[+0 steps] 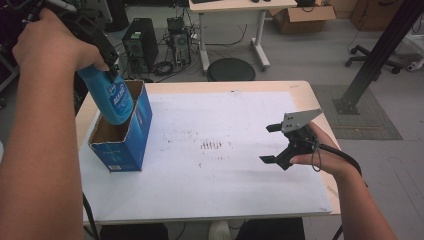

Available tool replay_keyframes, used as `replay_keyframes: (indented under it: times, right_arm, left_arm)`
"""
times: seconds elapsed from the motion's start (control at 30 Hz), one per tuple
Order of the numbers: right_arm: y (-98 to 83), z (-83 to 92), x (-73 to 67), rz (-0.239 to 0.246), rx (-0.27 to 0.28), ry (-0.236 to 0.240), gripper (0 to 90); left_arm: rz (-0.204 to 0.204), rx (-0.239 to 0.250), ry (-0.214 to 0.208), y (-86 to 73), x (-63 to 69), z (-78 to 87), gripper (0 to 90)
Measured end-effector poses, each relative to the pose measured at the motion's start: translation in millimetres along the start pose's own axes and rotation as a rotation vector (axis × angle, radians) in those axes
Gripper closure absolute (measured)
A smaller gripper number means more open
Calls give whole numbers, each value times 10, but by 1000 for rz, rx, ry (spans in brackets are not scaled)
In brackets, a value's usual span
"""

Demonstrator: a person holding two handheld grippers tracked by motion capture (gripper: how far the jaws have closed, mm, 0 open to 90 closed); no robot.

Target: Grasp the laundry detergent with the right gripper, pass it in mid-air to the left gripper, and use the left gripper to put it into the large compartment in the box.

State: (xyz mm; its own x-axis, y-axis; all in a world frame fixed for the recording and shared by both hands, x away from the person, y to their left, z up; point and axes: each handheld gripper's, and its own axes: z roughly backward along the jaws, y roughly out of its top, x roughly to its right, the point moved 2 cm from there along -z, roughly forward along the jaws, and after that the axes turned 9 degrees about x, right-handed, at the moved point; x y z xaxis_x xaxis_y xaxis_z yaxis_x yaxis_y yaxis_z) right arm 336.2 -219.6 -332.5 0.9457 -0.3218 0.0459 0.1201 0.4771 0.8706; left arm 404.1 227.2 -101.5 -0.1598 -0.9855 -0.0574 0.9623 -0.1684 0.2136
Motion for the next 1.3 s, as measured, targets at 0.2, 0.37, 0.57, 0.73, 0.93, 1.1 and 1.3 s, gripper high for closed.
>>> replay_keyframes:
  times: [0.2,0.37,0.57,0.73,0.93,1.1,1.3]
  right_arm:
    - [-10,-23,34,-8,-13,-1,12]
    - [10,-8,65,-5,-24,-8,13]
    - [28,30,85,4,-44,-25,13]
    - [24,45,91,4,-51,-28,13]
    - [31,18,76,5,-49,-23,14]
    - [27,9,55,7,-45,-18,14]
    - [-6,34,40,4,-44,-21,13]
  left_arm:
    - [41,-3,-2,39,-162,-39,384]
    - [69,-16,18,69,-261,-89,384]
    - [80,-17,20,93,-338,-177,384]
    - [90,-20,26,91,-359,-230,384]
    - [89,-28,21,75,-362,-314,384]
    - [91,-40,13,59,-358,-429,383]
    - [88,-55,4,43,-361,-562,384]
